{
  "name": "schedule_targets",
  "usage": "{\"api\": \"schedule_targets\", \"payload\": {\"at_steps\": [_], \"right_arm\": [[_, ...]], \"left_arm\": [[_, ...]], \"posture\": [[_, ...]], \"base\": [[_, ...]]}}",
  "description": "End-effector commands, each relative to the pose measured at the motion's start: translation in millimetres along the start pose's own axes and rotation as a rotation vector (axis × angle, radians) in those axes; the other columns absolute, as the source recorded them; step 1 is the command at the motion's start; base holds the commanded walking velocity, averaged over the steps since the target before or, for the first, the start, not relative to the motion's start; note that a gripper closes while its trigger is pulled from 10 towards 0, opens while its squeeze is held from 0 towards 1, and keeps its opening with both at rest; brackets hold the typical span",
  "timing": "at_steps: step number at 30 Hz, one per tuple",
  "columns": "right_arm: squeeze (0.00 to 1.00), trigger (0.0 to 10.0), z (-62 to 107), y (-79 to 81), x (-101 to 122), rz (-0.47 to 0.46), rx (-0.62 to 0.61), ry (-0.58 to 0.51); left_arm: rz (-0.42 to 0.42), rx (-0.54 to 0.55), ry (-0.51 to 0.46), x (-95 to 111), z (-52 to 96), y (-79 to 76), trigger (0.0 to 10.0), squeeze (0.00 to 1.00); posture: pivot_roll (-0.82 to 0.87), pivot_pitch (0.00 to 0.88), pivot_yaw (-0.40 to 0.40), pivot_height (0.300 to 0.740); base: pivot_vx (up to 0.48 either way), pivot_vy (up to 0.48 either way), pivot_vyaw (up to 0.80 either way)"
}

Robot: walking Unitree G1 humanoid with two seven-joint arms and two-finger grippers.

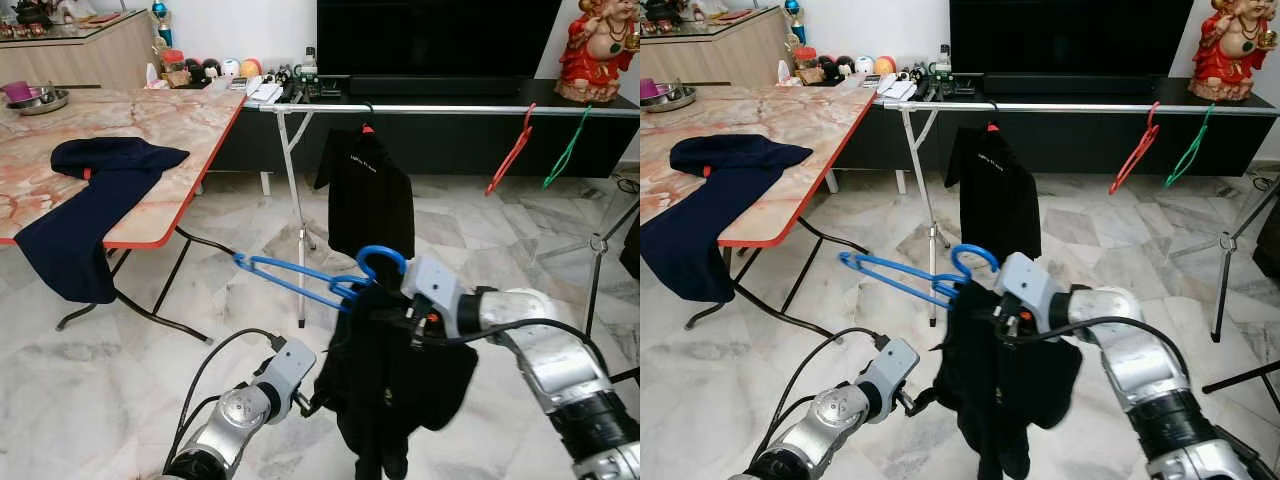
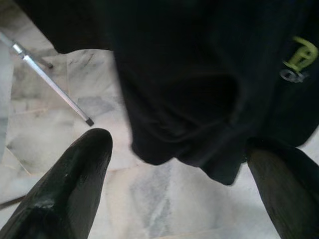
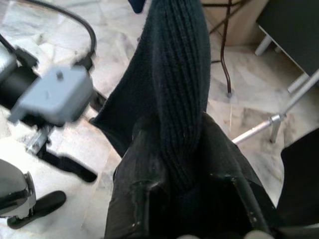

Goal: Hang hanger

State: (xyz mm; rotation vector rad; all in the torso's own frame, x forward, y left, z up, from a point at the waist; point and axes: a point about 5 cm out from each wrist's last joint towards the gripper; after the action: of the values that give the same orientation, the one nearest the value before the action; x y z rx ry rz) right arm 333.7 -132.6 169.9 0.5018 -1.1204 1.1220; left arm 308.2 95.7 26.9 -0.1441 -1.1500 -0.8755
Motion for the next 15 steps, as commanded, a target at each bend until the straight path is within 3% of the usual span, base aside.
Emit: {"api": "schedule_targets", "payload": {"at_steps": [1,9,15], "right_arm": [[0.00,0.0,-0.5,-0.1,19.1,0.056,0.012,-0.043],[0.00,0.0,-2.1,3.8,33.3,0.095,0.039,-0.066],[0.00,0.0,-1.8,5.2,38.0,0.108,0.045,-0.070]], "left_arm": [[-0.043,0.005,0.010,-0.2,-0.6,0.6,10.0,0.00],[-0.128,0.078,0.036,-2.0,-1.9,5.4,10.0,0.00],[-0.134,0.150,0.053,-2.3,-2.1,11.9,10.0,0.00]], "posture": [[-0.05,0.033,-0.025,0.740],[-0.06,0.034,-0.032,0.740],[-0.06,0.034,-0.033,0.740]], "base": [[0.000,0.000,0.00],[0.000,0.000,0.00],[0.000,0.000,0.00]]}}
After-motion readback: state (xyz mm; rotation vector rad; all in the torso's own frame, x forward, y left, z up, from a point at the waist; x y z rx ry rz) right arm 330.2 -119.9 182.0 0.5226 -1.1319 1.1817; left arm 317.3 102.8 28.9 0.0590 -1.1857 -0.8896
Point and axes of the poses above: a point about 5 cm out from each wrist's last joint towards the gripper, its own z axis pointing back from the gripper into the wrist, its own x axis along the axis of the wrist's last joint, y = z × x, and after that the axes turned 5 degrees about -z, right-handed
